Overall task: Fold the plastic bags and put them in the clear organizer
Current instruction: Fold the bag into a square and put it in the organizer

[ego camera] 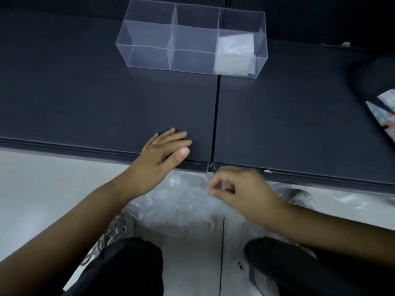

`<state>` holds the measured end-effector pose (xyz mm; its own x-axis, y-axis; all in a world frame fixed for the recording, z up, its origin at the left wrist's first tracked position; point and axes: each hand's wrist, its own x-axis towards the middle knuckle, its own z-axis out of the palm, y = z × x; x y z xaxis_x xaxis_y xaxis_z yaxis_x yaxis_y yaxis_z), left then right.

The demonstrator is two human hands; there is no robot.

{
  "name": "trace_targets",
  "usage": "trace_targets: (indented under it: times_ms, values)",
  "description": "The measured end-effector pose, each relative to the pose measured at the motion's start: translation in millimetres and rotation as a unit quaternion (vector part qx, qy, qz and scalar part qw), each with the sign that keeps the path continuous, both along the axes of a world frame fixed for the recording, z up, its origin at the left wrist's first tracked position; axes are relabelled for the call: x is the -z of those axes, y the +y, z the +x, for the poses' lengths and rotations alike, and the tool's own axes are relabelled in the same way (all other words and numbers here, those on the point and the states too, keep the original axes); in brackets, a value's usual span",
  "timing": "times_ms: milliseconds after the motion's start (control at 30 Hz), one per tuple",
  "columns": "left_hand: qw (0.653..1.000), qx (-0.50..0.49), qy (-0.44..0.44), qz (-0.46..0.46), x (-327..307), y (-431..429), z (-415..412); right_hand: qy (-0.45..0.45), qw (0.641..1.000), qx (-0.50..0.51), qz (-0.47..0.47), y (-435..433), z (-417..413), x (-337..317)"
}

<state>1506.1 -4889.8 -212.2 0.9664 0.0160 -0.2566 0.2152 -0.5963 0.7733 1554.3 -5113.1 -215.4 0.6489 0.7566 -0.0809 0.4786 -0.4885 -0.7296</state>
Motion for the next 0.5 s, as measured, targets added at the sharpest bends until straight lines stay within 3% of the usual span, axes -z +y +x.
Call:
trace_targets:
  times_ms: [100,200,300,367,433,500]
  values:
    - [0.977,0.058,0.072,-0.194,-29,0,3,0.126,0.977,0.134,0.106,1,28,-42]
    - [0.971,0.095,0.097,-0.198,-40,-3,11,0.181,0.941,0.217,0.188,-3,61,-64]
    - [0.988,-0.019,0.029,-0.153,-42,-5,19,0.189,0.922,0.282,0.188,-11,86,-67]
    - [0.981,-0.103,0.022,-0.161,-39,2,22,0.201,0.915,0.301,0.178,-19,98,-62]
    - [0.963,-0.180,0.039,-0.197,-39,11,29,0.211,0.911,0.316,0.160,-24,107,-58]
    - [0.923,-0.271,0.059,-0.268,-36,17,37,0.236,0.890,0.338,0.193,-27,115,-56]
